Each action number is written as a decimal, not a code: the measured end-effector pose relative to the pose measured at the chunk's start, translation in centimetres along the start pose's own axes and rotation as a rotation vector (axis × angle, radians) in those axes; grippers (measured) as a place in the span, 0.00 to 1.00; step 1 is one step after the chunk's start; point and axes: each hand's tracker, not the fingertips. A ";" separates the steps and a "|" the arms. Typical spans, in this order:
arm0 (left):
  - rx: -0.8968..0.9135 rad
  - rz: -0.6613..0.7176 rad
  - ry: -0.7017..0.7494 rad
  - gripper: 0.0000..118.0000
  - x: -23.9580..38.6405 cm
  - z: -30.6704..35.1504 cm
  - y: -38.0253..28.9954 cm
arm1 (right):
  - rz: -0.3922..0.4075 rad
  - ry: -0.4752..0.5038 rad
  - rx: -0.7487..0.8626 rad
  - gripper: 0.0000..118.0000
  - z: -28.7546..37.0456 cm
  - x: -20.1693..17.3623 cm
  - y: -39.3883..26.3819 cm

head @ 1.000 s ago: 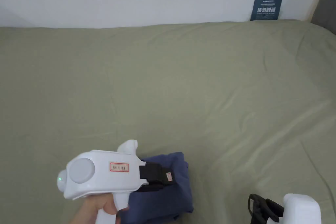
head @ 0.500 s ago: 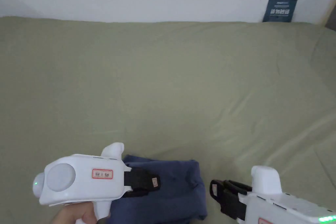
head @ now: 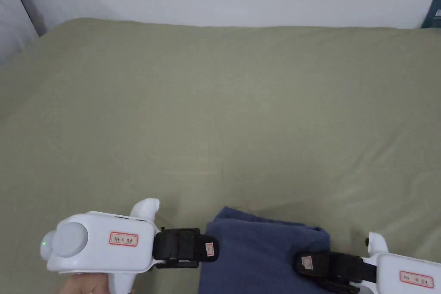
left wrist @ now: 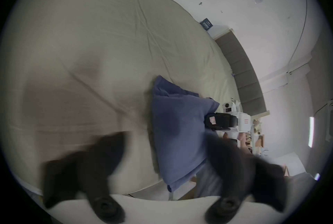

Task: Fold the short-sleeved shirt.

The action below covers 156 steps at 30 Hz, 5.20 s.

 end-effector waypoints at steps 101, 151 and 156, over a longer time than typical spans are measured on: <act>1.016 -0.604 0.671 1.00 25.5 1.8 -1.1 | 1.071 -0.854 0.974 1.00 8.8 -30.6 -4.3; 0.925 -0.561 0.687 1.00 26.7 5.2 -0.7 | 1.056 -0.808 0.949 1.00 8.9 -32.1 -4.9; 0.923 -0.561 0.698 1.00 26.6 5.2 -0.7 | 1.049 -0.808 0.945 1.00 8.9 -32.0 -4.8</act>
